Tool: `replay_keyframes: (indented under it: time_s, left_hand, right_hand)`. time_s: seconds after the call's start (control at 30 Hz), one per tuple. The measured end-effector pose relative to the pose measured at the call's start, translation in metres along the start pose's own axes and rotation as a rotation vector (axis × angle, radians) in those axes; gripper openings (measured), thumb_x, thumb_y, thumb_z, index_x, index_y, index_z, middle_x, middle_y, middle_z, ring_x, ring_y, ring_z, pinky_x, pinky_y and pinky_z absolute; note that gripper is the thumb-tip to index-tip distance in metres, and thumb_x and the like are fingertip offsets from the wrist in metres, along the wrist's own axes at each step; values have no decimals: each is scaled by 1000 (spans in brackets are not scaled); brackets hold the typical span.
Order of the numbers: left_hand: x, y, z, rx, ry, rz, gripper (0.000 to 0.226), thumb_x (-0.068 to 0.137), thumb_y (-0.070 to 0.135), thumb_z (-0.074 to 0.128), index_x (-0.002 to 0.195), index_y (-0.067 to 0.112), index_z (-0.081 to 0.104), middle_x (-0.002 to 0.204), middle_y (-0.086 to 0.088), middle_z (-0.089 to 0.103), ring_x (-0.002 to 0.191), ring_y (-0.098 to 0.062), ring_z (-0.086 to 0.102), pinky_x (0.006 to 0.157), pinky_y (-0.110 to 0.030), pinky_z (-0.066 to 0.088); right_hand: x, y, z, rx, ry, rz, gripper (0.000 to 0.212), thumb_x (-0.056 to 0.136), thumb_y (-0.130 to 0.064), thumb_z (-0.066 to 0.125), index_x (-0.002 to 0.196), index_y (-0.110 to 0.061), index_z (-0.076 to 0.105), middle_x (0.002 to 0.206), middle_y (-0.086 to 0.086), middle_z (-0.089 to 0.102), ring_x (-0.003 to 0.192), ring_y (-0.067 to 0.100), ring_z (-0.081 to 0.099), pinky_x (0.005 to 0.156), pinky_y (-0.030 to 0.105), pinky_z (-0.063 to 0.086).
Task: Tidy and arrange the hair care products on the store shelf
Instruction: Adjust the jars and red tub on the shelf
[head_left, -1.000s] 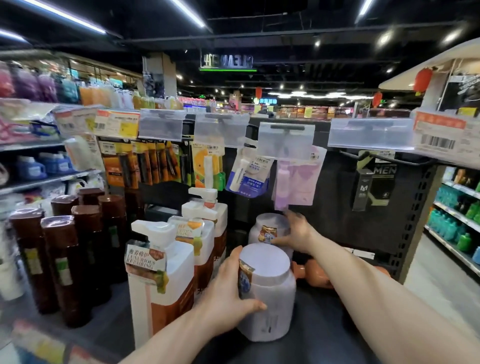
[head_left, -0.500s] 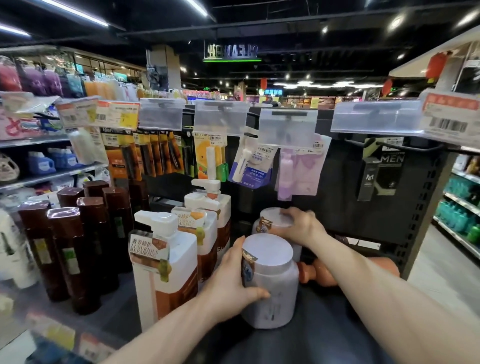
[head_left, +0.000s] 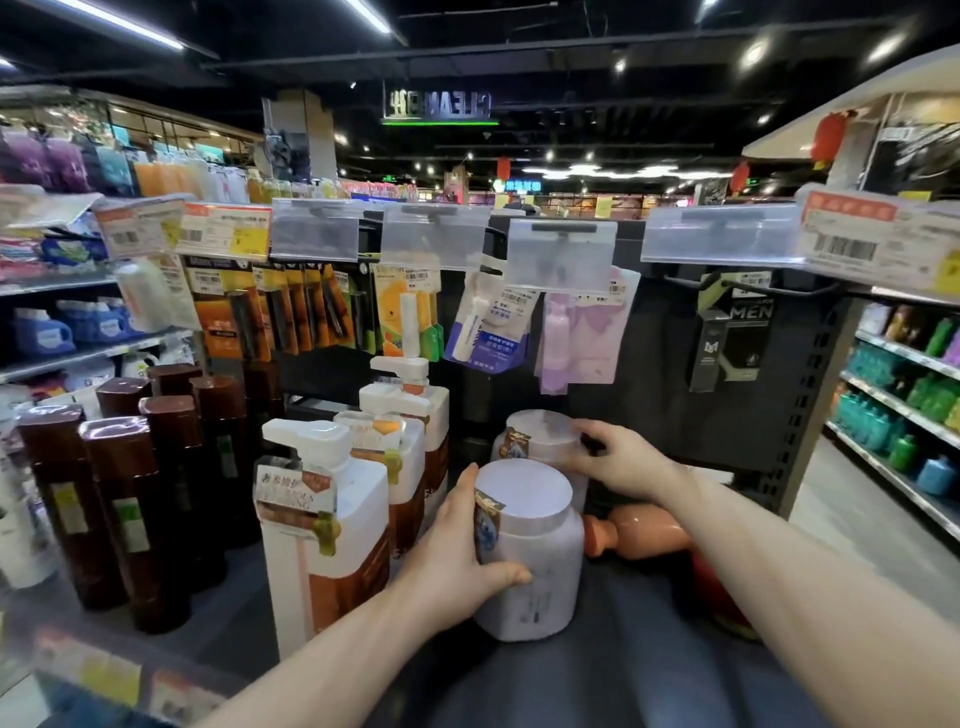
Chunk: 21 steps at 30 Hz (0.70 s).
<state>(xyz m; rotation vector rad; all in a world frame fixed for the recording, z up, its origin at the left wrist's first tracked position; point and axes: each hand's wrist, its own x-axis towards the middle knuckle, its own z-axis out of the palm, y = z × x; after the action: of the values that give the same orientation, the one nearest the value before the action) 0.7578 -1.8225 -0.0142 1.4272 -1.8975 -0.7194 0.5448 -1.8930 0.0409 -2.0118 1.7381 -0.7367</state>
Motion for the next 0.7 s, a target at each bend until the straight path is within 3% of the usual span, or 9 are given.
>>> replay_keyframes:
  time_s: [0.1, 0.2, 0.27, 0.37, 0.43, 0.5, 0.6, 0.7]
  left_hand:
    - [1, 1, 3, -7, 30, -14, 122, 66, 38, 78, 145, 29, -14, 158, 5, 2, 145, -15, 3, 119, -41, 13]
    - [-3, 8, 7, 16, 97, -15, 125, 67, 33, 78, 143, 32, -21, 158, 3, -6, 146, -17, -3, 119, -44, 12]
    - [-9, 15, 11, 73, 167, 50, 123, 69, 30, 76, 141, 35, -23, 158, 1, -10, 145, -18, -6, 119, -43, 9]
    - [-22, 31, 22, 178, 266, 204, 114, 73, 31, 72, 138, 39, -21, 158, -5, -10, 145, -19, -11, 117, -36, 1]
    - [-29, 42, 32, 199, 324, 339, 102, 71, 35, 68, 141, 40, -6, 157, -12, 0, 145, -27, -4, 115, -38, 3]
    - [-35, 48, 43, 152, 322, 439, 84, 68, 42, 58, 139, 33, 12, 154, -14, 17, 144, -30, 11, 114, -41, 12]
    - [-43, 50, 58, 78, 246, 517, 61, 71, 44, 47, 129, 25, 40, 142, -9, 42, 132, -16, 31, 109, -34, 28]
    - [-48, 46, 71, 44, 120, 513, 48, 76, 35, 51, 120, 16, 56, 127, 5, 49, 121, -3, 37, 108, -31, 35]
  right_hand:
    - [-25, 17, -28, 2, 109, 27, 48, 83, -27, 68, 127, -12, 56, 129, 7, 60, 120, 20, 56, 102, 26, 40]
    - [-63, 42, -59, -154, 39, 148, 43, 85, -32, 65, 123, -12, 59, 126, 5, 62, 116, 18, 57, 91, 20, 39]
    - [-88, 63, -72, -277, -31, 258, 52, 85, -42, 62, 128, -15, 55, 131, 6, 57, 119, 20, 53, 91, 21, 39]
    - [-121, 90, -69, -273, -140, 412, 78, 79, -51, 65, 141, -14, 38, 141, 7, 47, 127, 24, 47, 104, 31, 37]
    - [-134, 99, -51, -168, -162, 446, 82, 76, -52, 68, 142, -16, 36, 143, 7, 43, 128, 24, 45, 107, 31, 35]
    - [-143, 106, -31, -210, -81, 411, 79, 79, -48, 67, 143, -16, 34, 145, 10, 37, 130, 25, 42, 108, 30, 32]
    - [-153, 109, -18, -294, 68, 306, 58, 84, -34, 65, 137, -19, 45, 139, 10, 44, 125, 25, 46, 105, 27, 33]
    - [-166, 109, -18, -318, 18, 212, 49, 85, -28, 65, 132, -21, 52, 137, 8, 49, 125, 22, 47, 104, 23, 31]
